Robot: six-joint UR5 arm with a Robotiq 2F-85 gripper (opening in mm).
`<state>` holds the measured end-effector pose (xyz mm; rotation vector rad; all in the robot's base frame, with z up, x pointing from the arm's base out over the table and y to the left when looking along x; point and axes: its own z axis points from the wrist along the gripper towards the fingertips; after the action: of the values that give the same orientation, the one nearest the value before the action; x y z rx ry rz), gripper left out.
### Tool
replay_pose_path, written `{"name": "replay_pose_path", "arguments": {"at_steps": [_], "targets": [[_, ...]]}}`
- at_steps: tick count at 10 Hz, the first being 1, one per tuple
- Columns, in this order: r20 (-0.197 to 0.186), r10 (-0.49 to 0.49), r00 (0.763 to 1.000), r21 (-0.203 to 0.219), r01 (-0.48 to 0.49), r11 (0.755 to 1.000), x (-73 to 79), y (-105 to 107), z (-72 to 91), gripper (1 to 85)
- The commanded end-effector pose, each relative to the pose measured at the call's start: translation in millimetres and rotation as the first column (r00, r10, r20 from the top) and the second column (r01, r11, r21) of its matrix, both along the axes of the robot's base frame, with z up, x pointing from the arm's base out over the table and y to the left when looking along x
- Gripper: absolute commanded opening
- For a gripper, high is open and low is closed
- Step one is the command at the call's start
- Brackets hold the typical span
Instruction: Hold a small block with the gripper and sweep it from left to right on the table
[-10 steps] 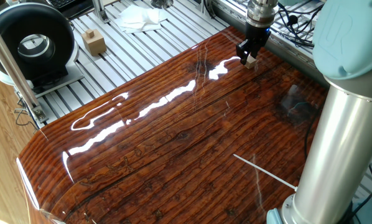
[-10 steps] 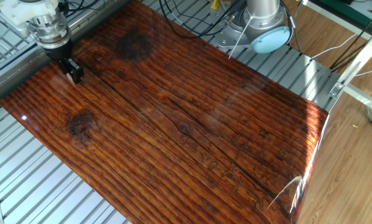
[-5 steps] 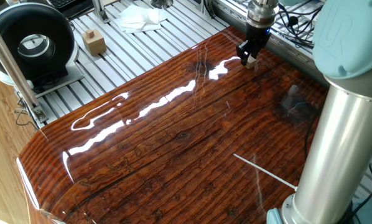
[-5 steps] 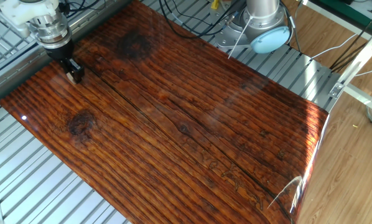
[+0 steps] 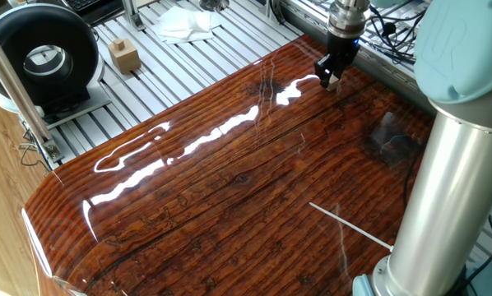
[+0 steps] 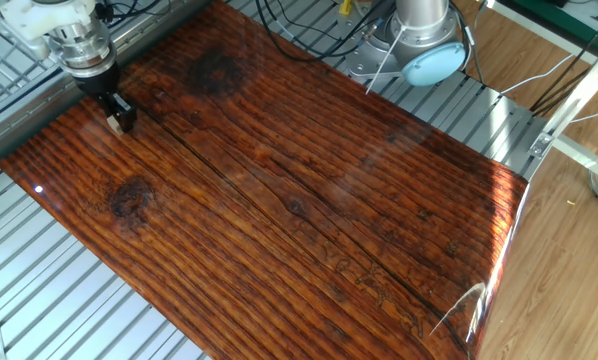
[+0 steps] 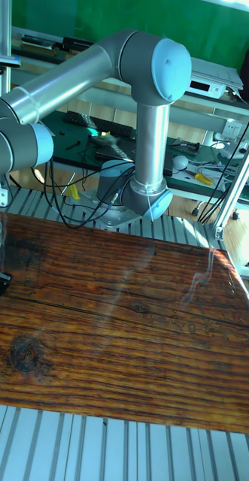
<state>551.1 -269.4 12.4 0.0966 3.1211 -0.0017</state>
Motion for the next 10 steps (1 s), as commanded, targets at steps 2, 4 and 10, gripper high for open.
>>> {"name": "replay_pose_path", "arguments": {"at_steps": [2,4,10], "targets": [[0.010,-0.012,1.000,0.009,0.012,1.000,2.0,0.6,1.3,27.3],[0.000,-0.028,1.000,-0.011,0.028,1.000,-0.5,-4.1,1.6,11.3],[0.002,-0.041,0.999,0.019,0.041,0.999,0.4,3.9,1.2,1.0]]}}
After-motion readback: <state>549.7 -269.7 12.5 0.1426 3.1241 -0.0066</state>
